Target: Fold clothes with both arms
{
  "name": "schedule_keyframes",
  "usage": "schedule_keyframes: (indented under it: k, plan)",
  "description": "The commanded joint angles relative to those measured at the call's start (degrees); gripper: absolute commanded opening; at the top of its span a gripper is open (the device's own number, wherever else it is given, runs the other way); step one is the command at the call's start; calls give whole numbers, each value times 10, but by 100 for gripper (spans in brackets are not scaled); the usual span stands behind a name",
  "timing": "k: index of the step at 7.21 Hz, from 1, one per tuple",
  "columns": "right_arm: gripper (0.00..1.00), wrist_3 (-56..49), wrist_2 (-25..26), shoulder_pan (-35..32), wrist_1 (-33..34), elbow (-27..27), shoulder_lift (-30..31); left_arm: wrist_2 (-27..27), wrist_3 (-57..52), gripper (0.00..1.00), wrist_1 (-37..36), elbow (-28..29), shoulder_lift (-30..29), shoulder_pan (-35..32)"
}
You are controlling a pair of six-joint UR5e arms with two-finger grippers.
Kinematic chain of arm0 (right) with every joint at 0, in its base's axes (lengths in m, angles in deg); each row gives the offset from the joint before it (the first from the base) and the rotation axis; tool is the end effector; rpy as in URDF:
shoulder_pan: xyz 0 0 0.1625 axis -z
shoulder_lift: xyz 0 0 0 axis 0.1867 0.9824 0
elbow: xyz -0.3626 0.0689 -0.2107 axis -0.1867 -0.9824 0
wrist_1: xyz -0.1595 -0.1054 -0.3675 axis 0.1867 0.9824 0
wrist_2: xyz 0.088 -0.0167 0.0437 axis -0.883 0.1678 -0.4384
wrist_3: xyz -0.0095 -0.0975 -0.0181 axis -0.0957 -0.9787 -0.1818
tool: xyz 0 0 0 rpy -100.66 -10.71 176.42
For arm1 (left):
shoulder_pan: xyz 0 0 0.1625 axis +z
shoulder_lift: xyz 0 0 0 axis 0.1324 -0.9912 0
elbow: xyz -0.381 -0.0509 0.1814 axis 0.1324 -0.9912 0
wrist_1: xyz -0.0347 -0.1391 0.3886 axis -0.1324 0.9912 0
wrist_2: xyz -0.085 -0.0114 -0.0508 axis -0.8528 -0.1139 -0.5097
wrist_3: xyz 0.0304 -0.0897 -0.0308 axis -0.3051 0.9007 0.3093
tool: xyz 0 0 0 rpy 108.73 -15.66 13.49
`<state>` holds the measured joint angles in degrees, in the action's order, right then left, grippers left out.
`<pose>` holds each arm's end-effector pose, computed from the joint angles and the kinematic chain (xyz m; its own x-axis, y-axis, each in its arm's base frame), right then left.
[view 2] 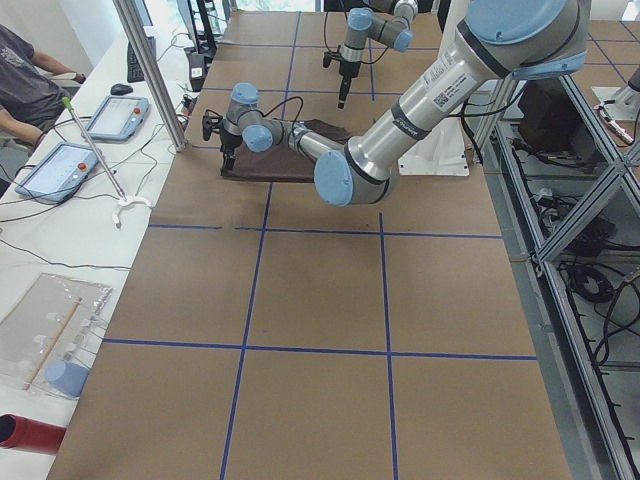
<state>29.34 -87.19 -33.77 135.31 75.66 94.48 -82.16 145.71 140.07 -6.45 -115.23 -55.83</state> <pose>-0.4771 -0.3308 0.2256 0.6011 0.1053 0.7922 -0.1926 0.9811 0.0157 0.4668 -0.6884 0.2570 0.5883 -0.1980 -0.7840 0.4445 0.8891 0.1089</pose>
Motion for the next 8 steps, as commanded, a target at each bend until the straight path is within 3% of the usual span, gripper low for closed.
schedule_keyframes:
  k: [1, 2, 3, 5, 8]
  plan:
    - [100, -60, 6, 5, 77, -62, -72, -26, -45, 100, -144, -228, 98, -3]
    - [100, -70, 14, 16, 84, -99, -91, -28, -62, 100, -183, -302, 131, 0]
    - [100, -87, 12, 19, 84, -144, -120, -40, -62, 100, -198, -337, 147, 4]
    - [100, -89, -3, 20, 104, -236, -179, -52, -61, 100, -197, -344, 156, 8]
    - [100, -125, -11, 31, 182, -232, -181, -52, -57, 100, -194, -338, 157, 19]
